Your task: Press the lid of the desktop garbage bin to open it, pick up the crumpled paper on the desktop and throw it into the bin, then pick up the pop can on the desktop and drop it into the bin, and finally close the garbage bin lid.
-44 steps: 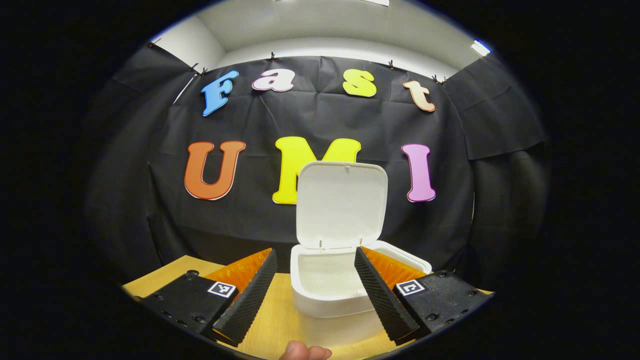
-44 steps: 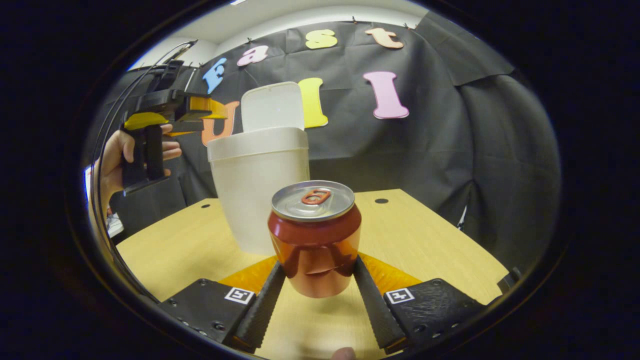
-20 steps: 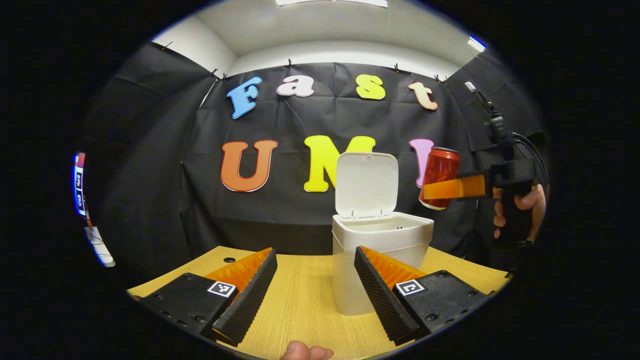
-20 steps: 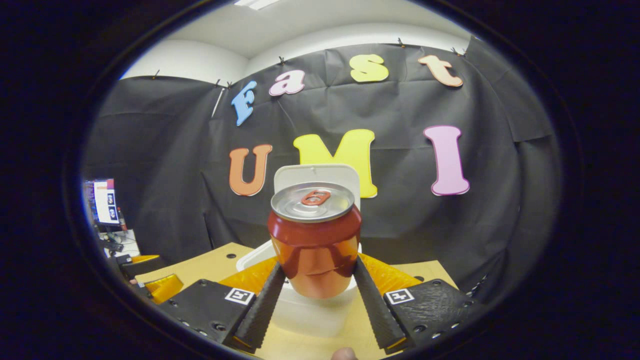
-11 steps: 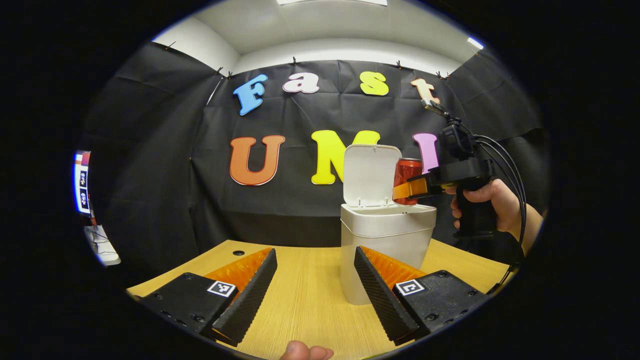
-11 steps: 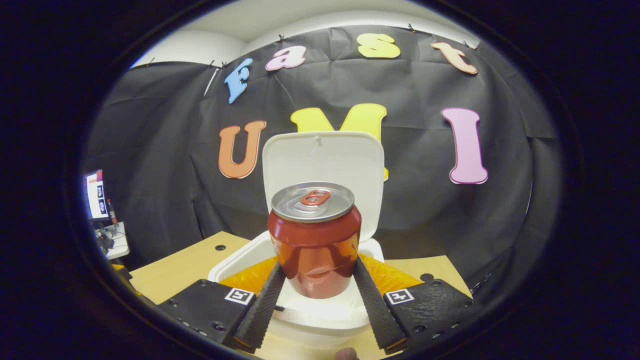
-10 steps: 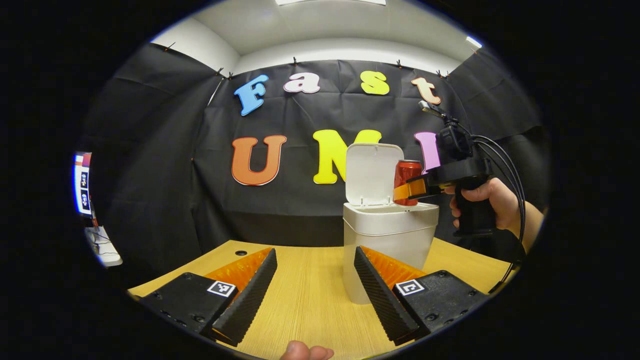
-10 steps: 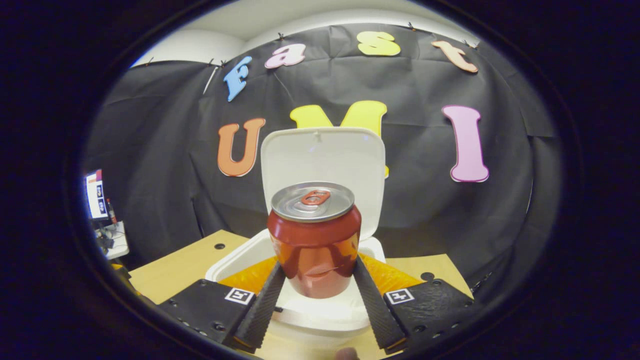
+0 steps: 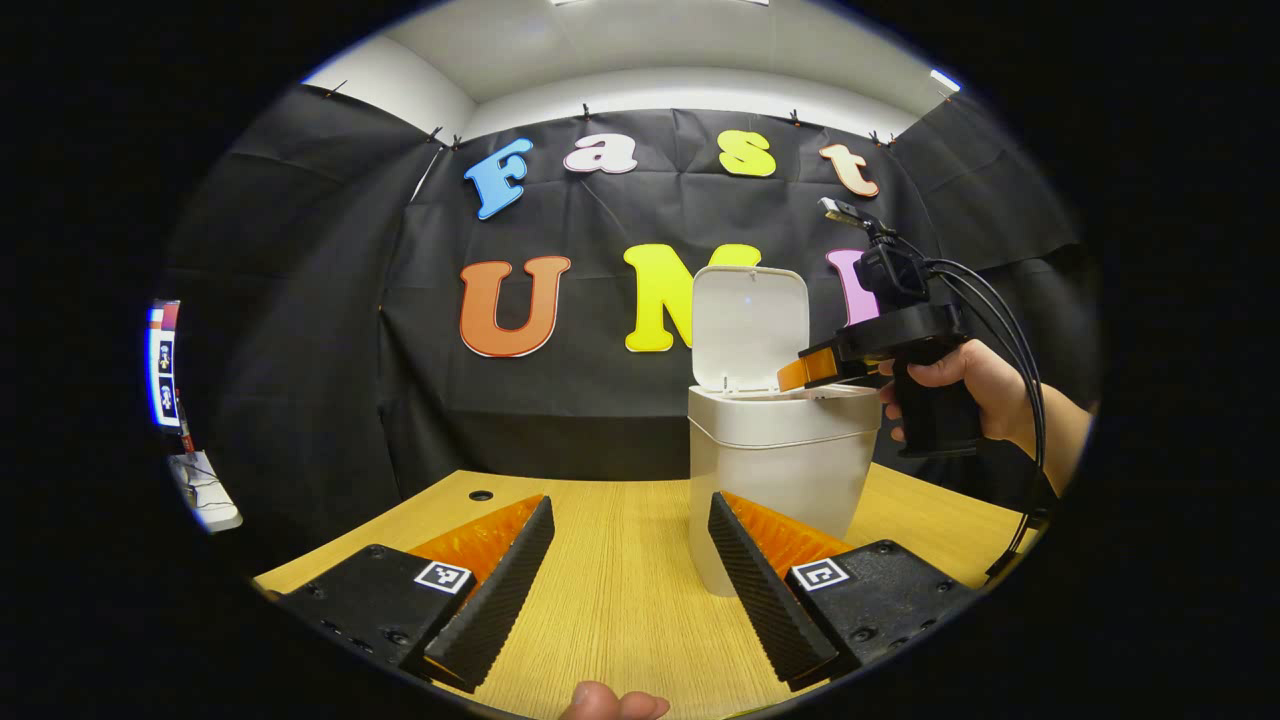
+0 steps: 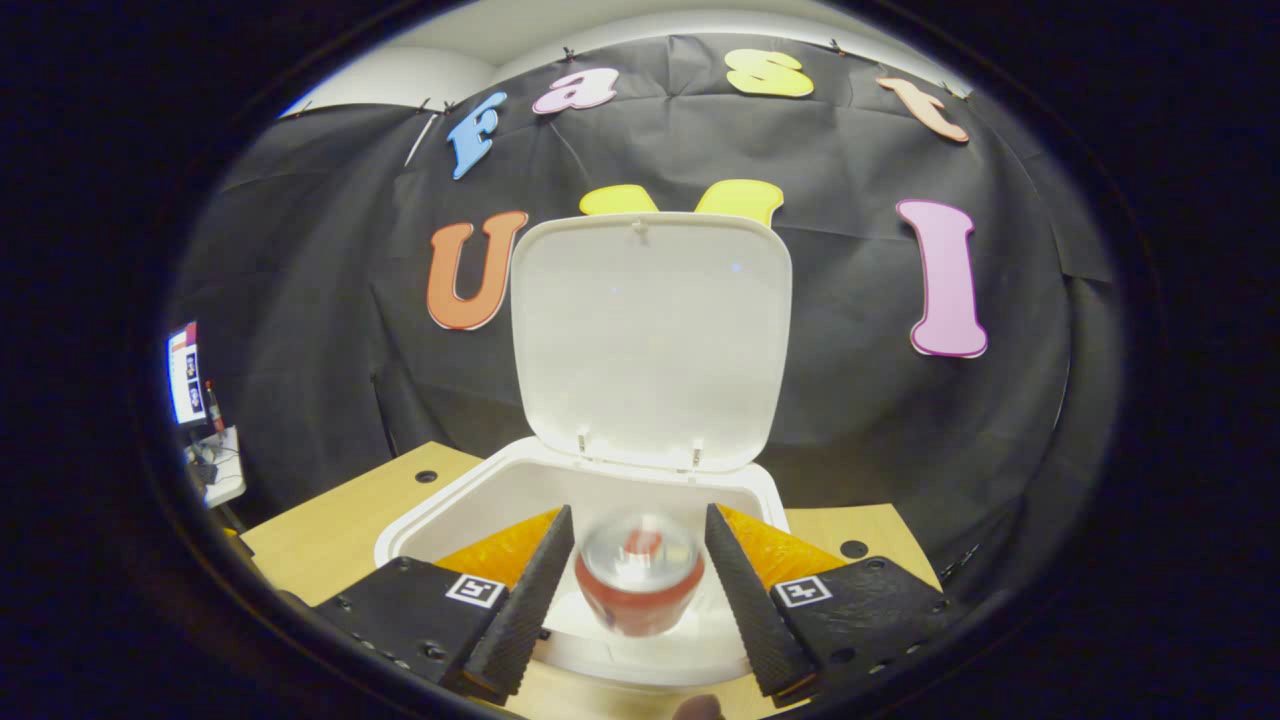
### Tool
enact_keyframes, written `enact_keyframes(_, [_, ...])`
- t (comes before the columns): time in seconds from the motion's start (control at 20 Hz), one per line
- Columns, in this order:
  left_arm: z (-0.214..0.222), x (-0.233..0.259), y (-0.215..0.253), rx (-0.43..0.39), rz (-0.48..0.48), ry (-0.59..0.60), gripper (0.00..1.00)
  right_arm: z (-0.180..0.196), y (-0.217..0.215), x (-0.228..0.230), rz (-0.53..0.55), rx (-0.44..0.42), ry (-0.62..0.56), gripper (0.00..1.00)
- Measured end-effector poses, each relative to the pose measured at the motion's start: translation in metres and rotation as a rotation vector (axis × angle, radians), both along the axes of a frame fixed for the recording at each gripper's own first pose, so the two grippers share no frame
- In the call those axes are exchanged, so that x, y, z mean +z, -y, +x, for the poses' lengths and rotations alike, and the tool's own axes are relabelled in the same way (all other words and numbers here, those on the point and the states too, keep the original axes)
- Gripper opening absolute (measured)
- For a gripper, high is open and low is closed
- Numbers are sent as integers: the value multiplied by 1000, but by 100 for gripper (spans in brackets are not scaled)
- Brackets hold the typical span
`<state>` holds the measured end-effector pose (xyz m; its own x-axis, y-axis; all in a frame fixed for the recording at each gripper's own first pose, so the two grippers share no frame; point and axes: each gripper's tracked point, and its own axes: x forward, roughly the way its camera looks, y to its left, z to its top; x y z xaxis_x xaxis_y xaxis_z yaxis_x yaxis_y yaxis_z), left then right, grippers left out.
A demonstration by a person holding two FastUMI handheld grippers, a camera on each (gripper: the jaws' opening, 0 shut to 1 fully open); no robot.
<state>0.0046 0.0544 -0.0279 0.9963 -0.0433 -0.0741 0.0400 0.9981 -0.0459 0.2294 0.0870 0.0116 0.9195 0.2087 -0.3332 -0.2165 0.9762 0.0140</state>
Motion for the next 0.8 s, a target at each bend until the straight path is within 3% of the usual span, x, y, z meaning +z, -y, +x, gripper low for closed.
enact_keyframes(0.35, [-5,-8,3,12,-12,-10,100,-11,9,19,46,-24,38,86])
enact_keyframes(0.45, [-7,-8,5,17,-5,-7,100,-15,11,29,44,-32,57,91])
enact_keyframes(0.8, [-15,4,12,4,-23,8,100,-21,6,93,82,-39,122,93])
